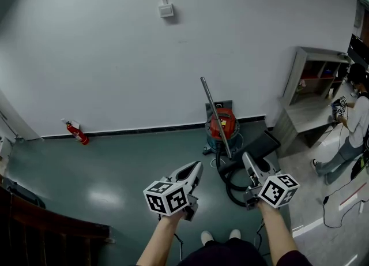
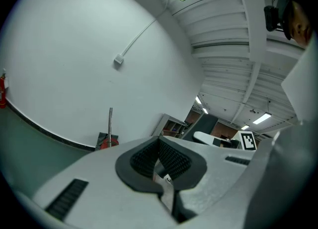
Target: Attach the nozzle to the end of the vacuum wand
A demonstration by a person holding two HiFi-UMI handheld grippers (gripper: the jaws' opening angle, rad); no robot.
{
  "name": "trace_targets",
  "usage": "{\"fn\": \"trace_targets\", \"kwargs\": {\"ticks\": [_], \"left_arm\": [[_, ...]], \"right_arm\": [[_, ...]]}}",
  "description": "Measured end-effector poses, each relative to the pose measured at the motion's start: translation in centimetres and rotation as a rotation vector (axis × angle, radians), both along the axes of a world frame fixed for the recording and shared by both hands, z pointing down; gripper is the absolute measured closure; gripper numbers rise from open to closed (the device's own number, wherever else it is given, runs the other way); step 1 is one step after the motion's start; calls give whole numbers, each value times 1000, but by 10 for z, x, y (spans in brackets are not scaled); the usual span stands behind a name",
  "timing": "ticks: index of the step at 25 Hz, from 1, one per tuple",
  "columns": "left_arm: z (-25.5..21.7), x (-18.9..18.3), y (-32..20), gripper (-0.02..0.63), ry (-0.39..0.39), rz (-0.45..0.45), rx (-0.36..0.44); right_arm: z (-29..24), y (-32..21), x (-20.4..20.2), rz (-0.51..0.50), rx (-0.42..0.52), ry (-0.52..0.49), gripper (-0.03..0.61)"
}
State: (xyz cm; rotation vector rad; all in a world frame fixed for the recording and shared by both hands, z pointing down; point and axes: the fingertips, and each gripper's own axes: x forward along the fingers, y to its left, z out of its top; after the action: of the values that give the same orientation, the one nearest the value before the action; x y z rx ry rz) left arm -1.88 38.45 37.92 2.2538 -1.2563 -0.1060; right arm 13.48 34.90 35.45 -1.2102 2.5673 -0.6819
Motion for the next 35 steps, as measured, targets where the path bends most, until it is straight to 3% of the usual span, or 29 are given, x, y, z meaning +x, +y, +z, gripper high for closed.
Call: {"fn": "trace_targets", "kwargs": {"ticks": [11,35], "left_arm": [[28,-8,-25,611,14,23,-59],[58,17,-204,611,-14,29,-150]], "right_arm": [[24,-18,9,56,-55,-2,488],[58,-195,34,46,-125,-35,488]]}}
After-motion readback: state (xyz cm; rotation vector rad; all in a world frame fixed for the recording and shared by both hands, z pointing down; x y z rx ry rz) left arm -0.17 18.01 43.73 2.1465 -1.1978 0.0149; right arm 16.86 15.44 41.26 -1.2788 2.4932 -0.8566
